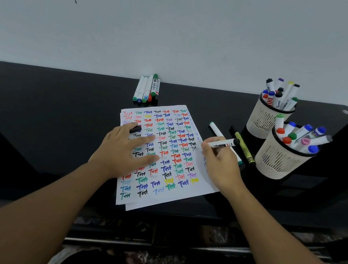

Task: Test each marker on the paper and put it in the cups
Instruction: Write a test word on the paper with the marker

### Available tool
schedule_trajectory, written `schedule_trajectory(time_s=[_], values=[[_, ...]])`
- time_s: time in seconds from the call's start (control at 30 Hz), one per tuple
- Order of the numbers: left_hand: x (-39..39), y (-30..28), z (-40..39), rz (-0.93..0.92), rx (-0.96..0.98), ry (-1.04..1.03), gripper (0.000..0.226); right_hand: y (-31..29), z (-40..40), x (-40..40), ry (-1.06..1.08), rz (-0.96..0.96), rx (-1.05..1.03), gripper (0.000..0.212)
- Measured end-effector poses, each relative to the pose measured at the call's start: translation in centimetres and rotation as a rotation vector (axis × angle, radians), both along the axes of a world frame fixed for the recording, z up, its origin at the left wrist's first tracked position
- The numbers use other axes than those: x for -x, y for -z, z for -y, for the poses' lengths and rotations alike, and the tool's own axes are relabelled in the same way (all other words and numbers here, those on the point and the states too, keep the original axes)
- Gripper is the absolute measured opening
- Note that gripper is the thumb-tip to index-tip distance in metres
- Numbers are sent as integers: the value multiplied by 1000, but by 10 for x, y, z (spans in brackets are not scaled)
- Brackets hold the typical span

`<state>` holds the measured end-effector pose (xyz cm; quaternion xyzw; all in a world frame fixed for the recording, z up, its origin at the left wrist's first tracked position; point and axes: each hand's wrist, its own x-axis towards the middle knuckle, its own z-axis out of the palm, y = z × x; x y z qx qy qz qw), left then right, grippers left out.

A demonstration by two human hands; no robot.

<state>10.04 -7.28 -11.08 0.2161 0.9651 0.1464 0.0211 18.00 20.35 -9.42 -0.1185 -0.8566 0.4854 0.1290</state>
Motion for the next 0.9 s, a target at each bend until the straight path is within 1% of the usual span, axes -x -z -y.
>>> schedule_trajectory(time_s=[0.3,0.4,0.53,0.6,0.8,0.87,0.9], values=[[-2,-2,0,4,-10,1,82,1,-1,0,13,-16,16,11],[-2,-2,0,-1,-13,4,81,1,0,0,5,-12,-24,10],[-1,-1,0,-4,-17,-2,84,0,0,-2,29,-25,1,15],[-1,0,0,-6,-16,-3,84,0,-1,-2,24,-25,35,14],[-3,-4,-1,-28,-54,2,83,1,0,-2,24,-53,18,9],[-5,-7,-1,-31,-104,-4,81,1,-1,-3,27,-119,89,4],[-5,-7,-2,-26,-146,-12,81,0,-2,-4,18,-151,147,6]])
